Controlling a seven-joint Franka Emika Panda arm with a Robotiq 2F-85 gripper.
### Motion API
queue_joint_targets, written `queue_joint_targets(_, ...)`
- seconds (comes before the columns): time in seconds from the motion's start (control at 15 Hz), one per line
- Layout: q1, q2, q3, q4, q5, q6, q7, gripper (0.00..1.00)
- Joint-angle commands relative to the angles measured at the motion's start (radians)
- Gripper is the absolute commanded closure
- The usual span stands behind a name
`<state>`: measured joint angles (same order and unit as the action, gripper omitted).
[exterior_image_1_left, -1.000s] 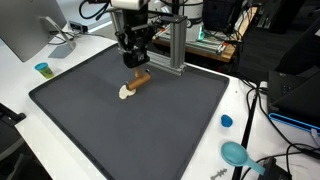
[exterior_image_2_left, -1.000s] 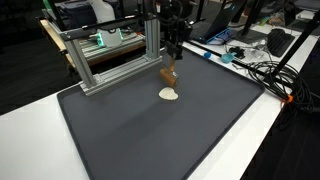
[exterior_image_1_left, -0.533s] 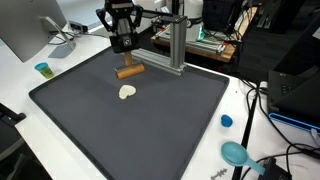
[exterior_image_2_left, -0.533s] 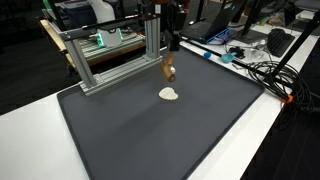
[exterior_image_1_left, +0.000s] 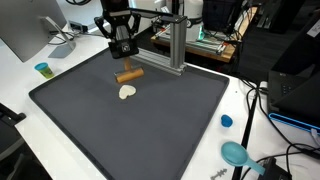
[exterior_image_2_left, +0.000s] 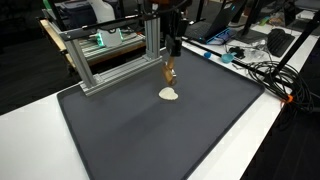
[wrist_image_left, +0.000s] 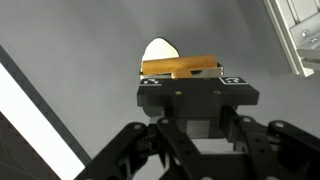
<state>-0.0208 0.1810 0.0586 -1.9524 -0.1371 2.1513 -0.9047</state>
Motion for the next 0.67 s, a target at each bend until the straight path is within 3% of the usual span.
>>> queue_joint_targets(0.0,0.006,0.089,-0.012,0.13,-0.029,-0.058,0.016,0.79)
queue_joint_targets(0.27,0.003,0.173,-0.021,0.211,-0.051,-0.085,0.03,0.79)
queue_joint_targets(0.6,0.001,0.204,-0.027,0.174,-0.074,-0.054,0.061,0.79)
